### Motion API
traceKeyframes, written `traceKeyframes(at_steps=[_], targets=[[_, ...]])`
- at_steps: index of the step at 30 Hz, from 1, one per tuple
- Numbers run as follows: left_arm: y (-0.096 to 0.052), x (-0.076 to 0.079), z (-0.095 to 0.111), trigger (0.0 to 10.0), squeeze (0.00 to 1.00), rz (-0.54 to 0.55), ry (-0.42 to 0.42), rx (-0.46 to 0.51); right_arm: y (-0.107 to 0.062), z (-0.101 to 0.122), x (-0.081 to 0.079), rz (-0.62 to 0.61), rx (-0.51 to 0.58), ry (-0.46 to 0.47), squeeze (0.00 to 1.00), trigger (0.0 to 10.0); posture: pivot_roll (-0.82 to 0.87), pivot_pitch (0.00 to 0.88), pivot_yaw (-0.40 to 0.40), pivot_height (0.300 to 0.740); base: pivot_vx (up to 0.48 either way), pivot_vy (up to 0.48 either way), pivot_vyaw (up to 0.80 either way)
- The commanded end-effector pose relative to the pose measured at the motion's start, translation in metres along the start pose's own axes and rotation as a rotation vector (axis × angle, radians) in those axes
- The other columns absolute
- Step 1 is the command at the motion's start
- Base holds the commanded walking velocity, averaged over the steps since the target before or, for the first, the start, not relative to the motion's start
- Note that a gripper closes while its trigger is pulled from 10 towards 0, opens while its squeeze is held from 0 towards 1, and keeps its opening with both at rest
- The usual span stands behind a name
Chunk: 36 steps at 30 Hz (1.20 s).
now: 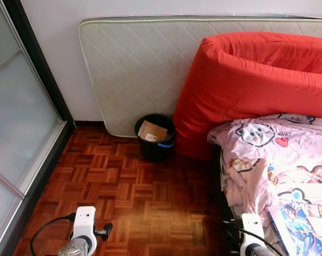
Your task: Clean up the room
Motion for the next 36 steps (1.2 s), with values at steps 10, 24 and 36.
traceKeyframes(at_steps=[10,24,36], targets=[[0.0,-0.003,-0.005,10.0,0.0,0.013,-0.043,-0.036,0.001,0.006,-0.002,0.015,0.038,0.058,0.0,10.0,0.04,0.0,-0.002,0.74,0.0,0.0,0.0],[0.0,0.001,-0.011,10.0,0.0,0.016,-0.041,-0.057,0.0,0.0,-0.003,0.019,0.015,0.041,0.0,10.0,0.04,0.0,-0.002,0.74,0.0,0.0,-0.29],[-0.006,-0.023,-0.009,10.0,0.0,0.043,-0.046,-0.053,0.001,0.003,-0.003,0.017,0.017,0.054,0.0,10.0,0.05,0.0,0.003,0.74,0.0,0.08,-0.8]])
Point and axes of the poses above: a point about 5 cm out from each wrist's last joint towards the gripper, its own y axis pointing out of the wrist towards the gripper, its own z axis along the axis of the wrist's last joint, x = y × z, the point moved 3 cm from there along y, pointing out of the wrist towards the gripper, and after that the axes turned 14 degrees about -y, right-handed, at the moved point
